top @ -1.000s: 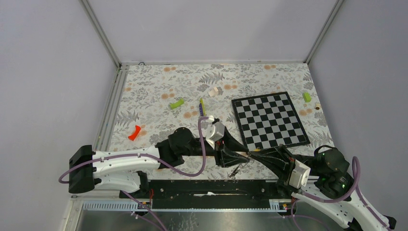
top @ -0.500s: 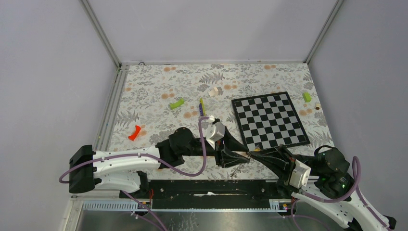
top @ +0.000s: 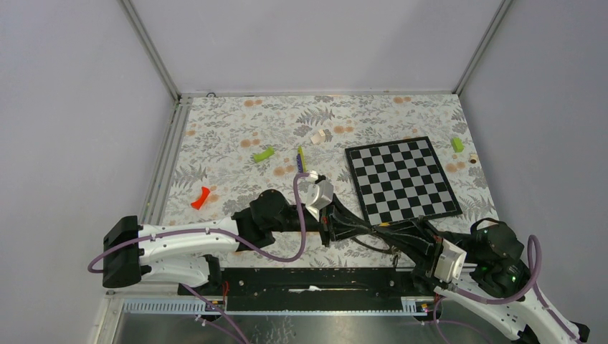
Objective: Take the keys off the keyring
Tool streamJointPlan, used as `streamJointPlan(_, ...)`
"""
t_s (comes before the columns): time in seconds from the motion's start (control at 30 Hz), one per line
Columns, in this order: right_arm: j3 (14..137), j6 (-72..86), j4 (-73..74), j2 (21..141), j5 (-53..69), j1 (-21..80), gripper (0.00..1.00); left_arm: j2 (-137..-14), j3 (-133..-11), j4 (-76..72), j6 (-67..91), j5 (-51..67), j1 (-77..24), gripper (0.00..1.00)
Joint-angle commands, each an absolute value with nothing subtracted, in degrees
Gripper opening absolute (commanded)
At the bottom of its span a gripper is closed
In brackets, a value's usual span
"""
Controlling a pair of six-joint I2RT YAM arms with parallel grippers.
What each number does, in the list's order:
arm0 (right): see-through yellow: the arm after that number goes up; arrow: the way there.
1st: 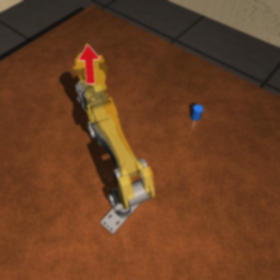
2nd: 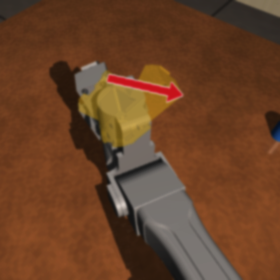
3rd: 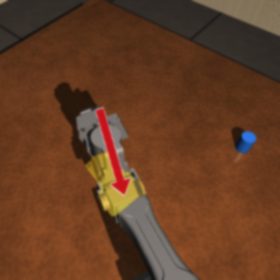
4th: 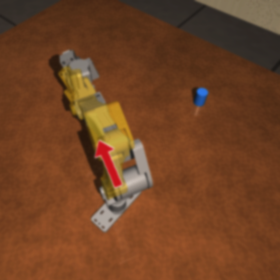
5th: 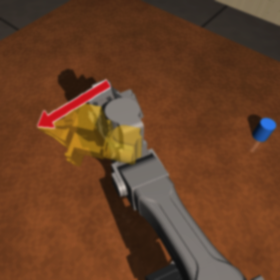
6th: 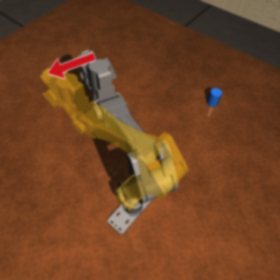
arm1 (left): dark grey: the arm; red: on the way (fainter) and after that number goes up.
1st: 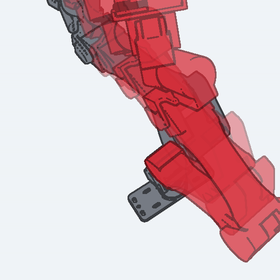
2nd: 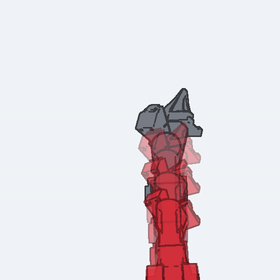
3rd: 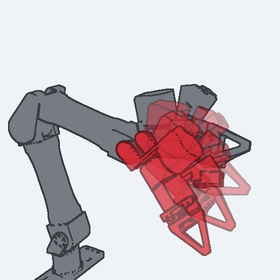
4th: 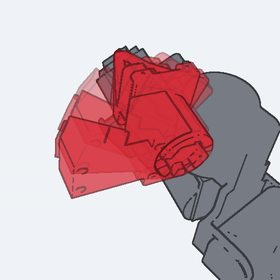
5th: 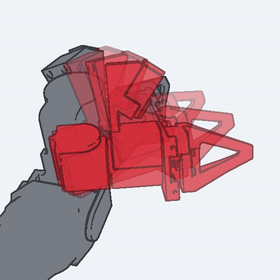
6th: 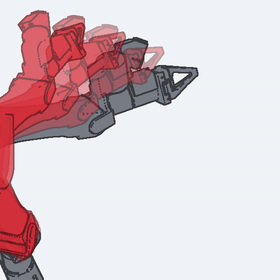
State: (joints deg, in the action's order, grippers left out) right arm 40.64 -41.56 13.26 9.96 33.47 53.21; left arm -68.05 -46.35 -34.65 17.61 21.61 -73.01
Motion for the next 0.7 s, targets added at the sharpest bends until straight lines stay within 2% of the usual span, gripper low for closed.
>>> streamJointPlan(0.0,41.8,-41.8,10.4,9.1,31.5,53.3,0.0,-67.3,-47.5,-38.8,17.2,21.9,-73.0,0.0)
streamJointPlan(0.13,41.9,-42.0,10.3,9.3,31.5,53.3,0.0,-67.7,-47.5,-38.9,17.3,22.4,-73.0,0.0)
streamJointPlan(0.27,41.9,-42.1,10.1,9.6,31.6,53.3,0.0,-68.1,-47.7,-38.8,17.4,23.1,-73.0,0.17)
streamJointPlan(0.33,41.9,-42.1,10.0,9.7,31.7,53.3,0.0,-68.2,-47.7,-38.8,17.4,23.3,-73.0,0.29)
streamJointPlan(0.43,41.9,-42.1,9.8,9.9,31.8,53.3,0.0,-68.3,-47.7,-38.6,17.3,23.3,-73.0,0.39)
streamJointPlan(0.57,41.9,-41.9,9.3,10.0,32.1,53.2,0.0,-68.5,-47.7,-38.5,17.2,23.2,-73.0,0.47)
streamJointPlan(0.67,41.7,-41.4,8.9,10.0,32.5,53.3,0.0,-68.9,-47.8,-38.6,17.1,23.3,-73.0,0.49)
